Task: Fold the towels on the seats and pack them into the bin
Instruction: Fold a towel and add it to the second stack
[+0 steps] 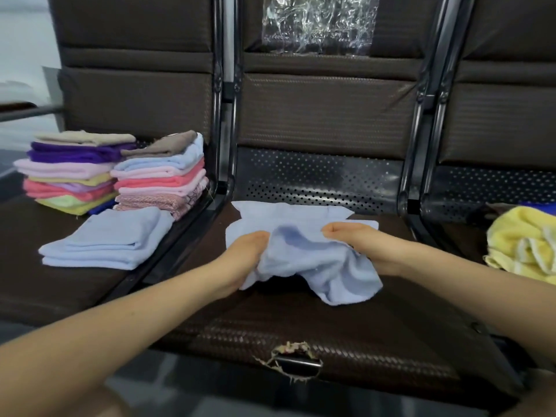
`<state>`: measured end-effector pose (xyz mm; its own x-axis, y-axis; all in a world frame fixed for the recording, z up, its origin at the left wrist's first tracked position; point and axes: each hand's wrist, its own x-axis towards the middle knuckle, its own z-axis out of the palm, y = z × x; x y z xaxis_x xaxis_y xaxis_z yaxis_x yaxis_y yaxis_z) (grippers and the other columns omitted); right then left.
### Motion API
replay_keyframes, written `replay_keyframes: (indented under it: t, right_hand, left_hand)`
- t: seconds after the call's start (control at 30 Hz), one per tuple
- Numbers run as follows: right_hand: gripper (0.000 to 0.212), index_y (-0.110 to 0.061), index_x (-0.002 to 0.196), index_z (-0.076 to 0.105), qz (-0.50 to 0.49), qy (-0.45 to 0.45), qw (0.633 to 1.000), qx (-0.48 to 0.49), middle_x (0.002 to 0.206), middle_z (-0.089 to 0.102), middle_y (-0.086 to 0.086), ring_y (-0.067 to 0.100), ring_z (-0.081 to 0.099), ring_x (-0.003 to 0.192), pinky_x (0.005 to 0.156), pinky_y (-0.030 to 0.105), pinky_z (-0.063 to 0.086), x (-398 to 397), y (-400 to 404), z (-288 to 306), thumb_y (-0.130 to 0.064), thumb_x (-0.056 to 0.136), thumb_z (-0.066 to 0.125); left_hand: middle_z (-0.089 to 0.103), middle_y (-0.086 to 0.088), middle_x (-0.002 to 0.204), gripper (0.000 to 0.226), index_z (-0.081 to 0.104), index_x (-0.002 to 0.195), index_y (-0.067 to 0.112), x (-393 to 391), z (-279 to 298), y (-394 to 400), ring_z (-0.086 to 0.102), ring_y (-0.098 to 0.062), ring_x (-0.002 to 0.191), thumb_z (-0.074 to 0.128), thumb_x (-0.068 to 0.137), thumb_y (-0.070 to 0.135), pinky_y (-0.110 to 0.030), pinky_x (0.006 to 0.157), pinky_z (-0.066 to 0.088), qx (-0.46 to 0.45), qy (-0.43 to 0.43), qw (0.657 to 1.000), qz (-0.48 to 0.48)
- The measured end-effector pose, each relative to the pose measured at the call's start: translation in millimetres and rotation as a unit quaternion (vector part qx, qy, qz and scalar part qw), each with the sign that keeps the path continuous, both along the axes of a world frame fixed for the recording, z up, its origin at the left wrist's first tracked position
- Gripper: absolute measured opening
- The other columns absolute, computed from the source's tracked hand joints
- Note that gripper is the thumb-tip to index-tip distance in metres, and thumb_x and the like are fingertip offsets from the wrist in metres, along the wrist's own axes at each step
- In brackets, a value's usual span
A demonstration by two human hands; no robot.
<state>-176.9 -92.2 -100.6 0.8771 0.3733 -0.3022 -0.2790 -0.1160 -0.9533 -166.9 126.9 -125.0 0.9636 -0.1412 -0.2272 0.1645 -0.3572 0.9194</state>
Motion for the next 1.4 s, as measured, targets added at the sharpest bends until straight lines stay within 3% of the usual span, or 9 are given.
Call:
replay_keyframes:
  t: [0.07,0.17,0.23,0.57,0.67,0.9,1.03,1.2,1.4]
  right_hand:
    - [0.019,-0.015,0.083,0.058,-0.018,0.035,0.998,-0.044,0.077,0.060,0.000,0.013,0.057,0.070,0.064,0.023,0.048,4.0,9.5,2.0,-0.020,0.099,0.049]
    - [0.023,-0.013,0.089,0.061,0.028,-0.014,0.961,-0.274,0.085,0.058,-0.001,0.013,0.055,0.078,0.069,0.022,0.046,10.1,14.4,-10.7,-0.028,0.099,0.047]
    - [0.033,-0.014,0.080,0.053,0.039,-0.104,0.908,-0.403,0.081,0.050,0.000,0.013,0.045,0.075,0.069,0.026,0.038,17.8,11.5,-27.9,-0.037,0.100,0.044]
    - [0.023,-0.032,0.111,0.061,0.149,-0.177,0.897,-0.378,0.103,0.063,-0.014,0.000,0.058,0.091,0.076,0.013,0.043,18.9,-9.8,-35.1,-0.034,0.089,0.067]
    - [0.013,-0.024,0.104,0.067,0.131,-0.208,0.893,-0.378,0.103,0.068,-0.005,0.012,0.061,0.097,0.081,0.021,0.046,18.1,-7.3,-30.7,-0.024,0.093,0.061]
    - [0.043,0.004,0.090,0.065,0.078,-0.190,0.922,-0.328,0.076,0.057,0.007,0.008,0.047,0.074,0.072,0.025,0.041,16.7,8.3,-21.3,-0.038,0.093,0.059]
    - [0.032,-0.016,0.064,0.069,0.013,-0.153,0.948,-0.279,0.069,0.064,-0.009,0.002,0.054,0.069,0.070,0.016,0.043,20.7,5.0,-10.0,-0.031,0.092,0.063]
    - [0.041,-0.014,0.059,0.042,-0.007,-0.135,0.961,-0.240,0.065,0.036,0.008,0.016,0.035,0.063,0.063,0.027,0.032,23.4,-4.9,-12.4,-0.026,0.094,0.060]
    - [0.045,-0.022,0.057,0.036,-0.016,-0.111,0.977,-0.183,0.060,0.035,-0.001,0.014,0.032,0.060,0.062,0.031,0.029,30.0,-4.1,-19.4,-0.031,0.096,0.055]
  left_hand:
    - [0.063,-0.005,0.066,0.023,0.061,0.081,0.003,7.0,4.1,0.4,0.062,-0.014,0.061,0.044,0.095,0.009,-0.026,0.056,0.044,0.028,0.058,0.998,0.009]
    - [0.060,-0.017,0.118,0.032,0.060,0.109,0.001,13.6,5.0,7.9,0.053,-0.030,0.114,0.033,0.103,0.017,-0.028,0.083,0.037,0.113,0.020,0.993,0.009]
    - [0.058,-0.014,0.123,0.039,0.059,0.105,0.007,16.2,-2.7,17.2,0.050,-0.027,0.119,0.026,0.105,0.028,-0.026,0.090,0.033,0.157,-0.017,0.987,-0.016]
    - [0.058,0.000,0.113,0.069,0.063,0.115,0.021,0.1,-22.0,6.9,0.051,-0.015,0.108,0.043,0.073,0.071,-0.034,0.090,0.044,0.364,-0.250,0.866,-0.235]
    - [0.061,0.003,0.102,0.034,0.063,0.104,0.023,6.6,-34.0,2.7,0.056,-0.015,0.100,0.057,0.087,0.051,-0.029,0.079,0.043,0.305,-0.260,0.900,-0.173]
    - [0.056,0.007,0.073,0.029,0.058,0.094,0.014,16.3,-31.9,-4.1,0.052,-0.010,0.071,0.059,0.088,0.043,-0.026,0.062,0.038,0.231,-0.161,0.956,-0.085]
    - [0.060,0.007,0.074,0.021,0.065,0.109,0.020,22.3,-30.4,3.5,0.054,-0.007,0.070,0.056,0.093,0.030,-0.017,0.060,0.039,0.243,-0.154,0.950,-0.121]
    - [0.069,-0.004,0.091,0.020,0.069,0.100,0.024,21.3,-33.1,6.9,0.063,-0.018,0.086,0.057,0.092,0.037,-0.035,0.082,0.049,0.224,-0.167,0.946,-0.167]
    - [0.057,0.000,0.089,0.018,0.062,0.082,0.018,22.6,-32.0,-0.5,0.053,-0.012,0.084,0.051,0.096,0.021,-0.014,0.070,0.041,0.204,-0.172,0.953,-0.143]
